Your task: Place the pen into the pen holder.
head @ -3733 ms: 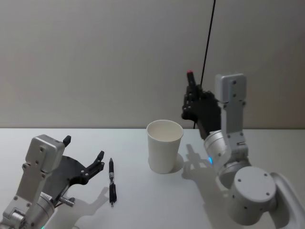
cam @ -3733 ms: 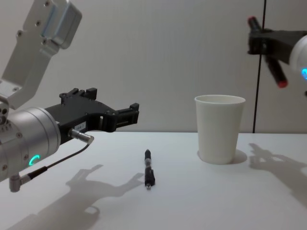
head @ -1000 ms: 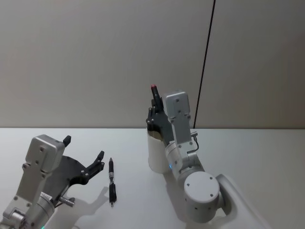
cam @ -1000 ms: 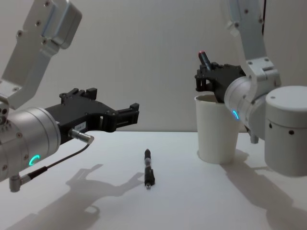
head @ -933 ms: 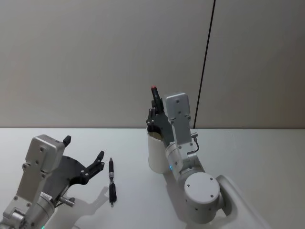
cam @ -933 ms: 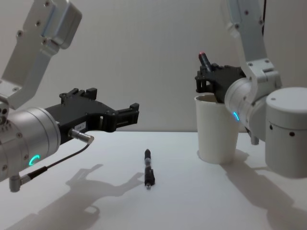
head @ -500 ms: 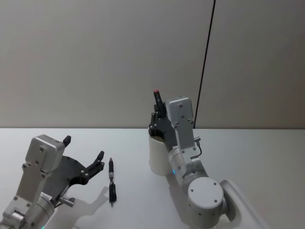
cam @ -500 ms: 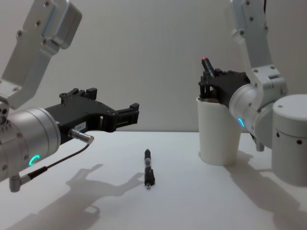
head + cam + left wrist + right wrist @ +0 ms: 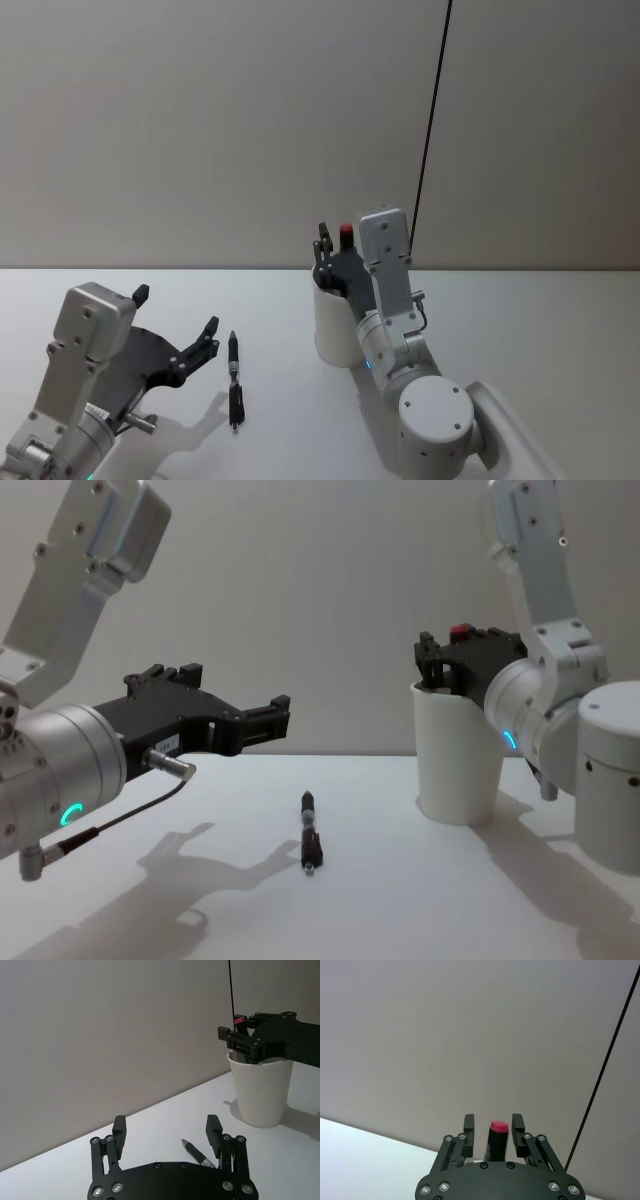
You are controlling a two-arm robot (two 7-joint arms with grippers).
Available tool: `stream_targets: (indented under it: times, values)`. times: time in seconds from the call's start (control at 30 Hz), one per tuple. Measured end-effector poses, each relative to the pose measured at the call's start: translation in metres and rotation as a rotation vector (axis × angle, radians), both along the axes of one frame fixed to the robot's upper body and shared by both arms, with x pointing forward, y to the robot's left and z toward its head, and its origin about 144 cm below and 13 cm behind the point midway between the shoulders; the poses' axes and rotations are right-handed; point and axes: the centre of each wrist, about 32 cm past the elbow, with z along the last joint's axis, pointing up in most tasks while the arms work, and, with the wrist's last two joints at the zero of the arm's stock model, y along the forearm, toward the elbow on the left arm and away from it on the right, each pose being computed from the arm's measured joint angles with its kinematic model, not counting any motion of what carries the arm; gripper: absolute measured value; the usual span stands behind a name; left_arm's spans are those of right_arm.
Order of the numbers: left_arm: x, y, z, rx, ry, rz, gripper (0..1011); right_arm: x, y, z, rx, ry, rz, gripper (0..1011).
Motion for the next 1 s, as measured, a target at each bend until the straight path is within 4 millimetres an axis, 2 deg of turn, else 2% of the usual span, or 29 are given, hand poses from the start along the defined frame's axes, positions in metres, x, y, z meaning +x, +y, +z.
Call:
stream_targets:
  times: [0.07, 0.23, 0.27, 0.33, 0.37, 0.4, 0.6, 0.7, 1.0]
  values:
    - [0.0, 0.0, 0.0, 0.0, 0.0, 0.0, 1002, 0.0, 0.0, 0.0, 0.0, 0.0, 0.0, 455]
    - [0.0, 0.0, 0.0, 0.0, 0.0, 0.0, 1002, -0.001, -0.001, 0.0, 0.0, 0.001, 0.0, 625]
    - [0.0, 0.0, 0.0, 0.0, 0.0, 0.0, 1002, -0.001, -0.001, 0.0, 0.0, 0.001, 0.0, 684]
    - [0.0, 0.0, 0.0, 0.0, 0.0, 0.0, 1001, -0.001, -0.001, 0.0, 0.0, 0.001, 0.0, 723]
    - [0.0, 0.0, 0.0, 0.0, 0.0, 0.0, 1002, -0.001, -0.001, 0.0, 0.0, 0.001, 0.0, 781]
    - [0.0, 0.0, 0.0, 0.0, 0.0, 0.0, 1002, -0.001, -0.001, 0.0, 0.0, 0.001, 0.0, 781]
    - [0.0, 0.0, 0.0, 0.0, 0.0, 0.0, 1001, -0.003, -0.004, 0.007, 0.001, -0.005, 0.007, 959]
    - [0.0, 0.0, 0.0, 0.0, 0.0, 0.0, 1002, -0.005, -0.007, 0.013, 0.007, -0.01, 0.012, 1001]
    - [0.0, 0.0, 0.0, 0.0, 0.0, 0.0, 1001, -0.015, -0.031, 0.046, 0.059, -0.014, 0.038, 1001]
